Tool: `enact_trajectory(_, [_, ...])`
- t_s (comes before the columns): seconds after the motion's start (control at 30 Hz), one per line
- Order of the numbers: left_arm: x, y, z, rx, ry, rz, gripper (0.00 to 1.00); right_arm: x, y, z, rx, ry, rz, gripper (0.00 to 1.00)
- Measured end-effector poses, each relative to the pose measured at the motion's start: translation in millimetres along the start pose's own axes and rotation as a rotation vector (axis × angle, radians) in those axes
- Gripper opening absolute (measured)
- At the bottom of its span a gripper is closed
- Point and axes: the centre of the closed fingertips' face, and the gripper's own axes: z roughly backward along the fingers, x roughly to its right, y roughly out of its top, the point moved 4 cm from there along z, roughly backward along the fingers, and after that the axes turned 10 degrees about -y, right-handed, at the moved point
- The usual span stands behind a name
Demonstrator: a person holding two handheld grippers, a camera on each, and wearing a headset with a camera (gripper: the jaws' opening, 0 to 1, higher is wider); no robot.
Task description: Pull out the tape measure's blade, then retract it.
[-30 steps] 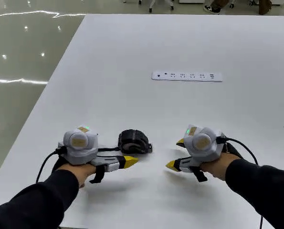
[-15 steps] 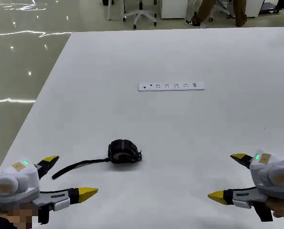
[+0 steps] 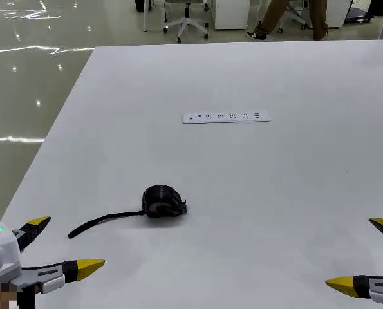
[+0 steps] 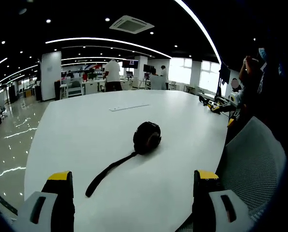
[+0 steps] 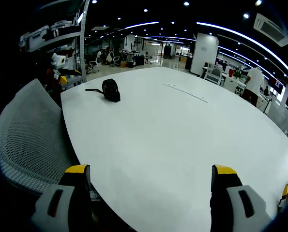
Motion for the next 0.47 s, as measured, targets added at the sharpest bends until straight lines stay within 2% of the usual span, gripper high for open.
enact_trajectory(0.13, [-1.0,-3.3,2.4,-0.002,-0.003,0.006,1.00,-0.7,-3.1,6.4,-0.005,-0.001,-0.012,1.00])
enact_trajectory(0.3, [0.6,4.1,7.3,0.009,-0.011,-0.016,1.00,0.9,-1.2,7.3,-0.003,0.000,-0.015,1.00])
enact_trajectory(0.47, [3.6,6.2,7.4,0.009,-0.021,-0.023,1.00,-1.2,5.4,4.0,0.009,0.015,-0.015,1.00])
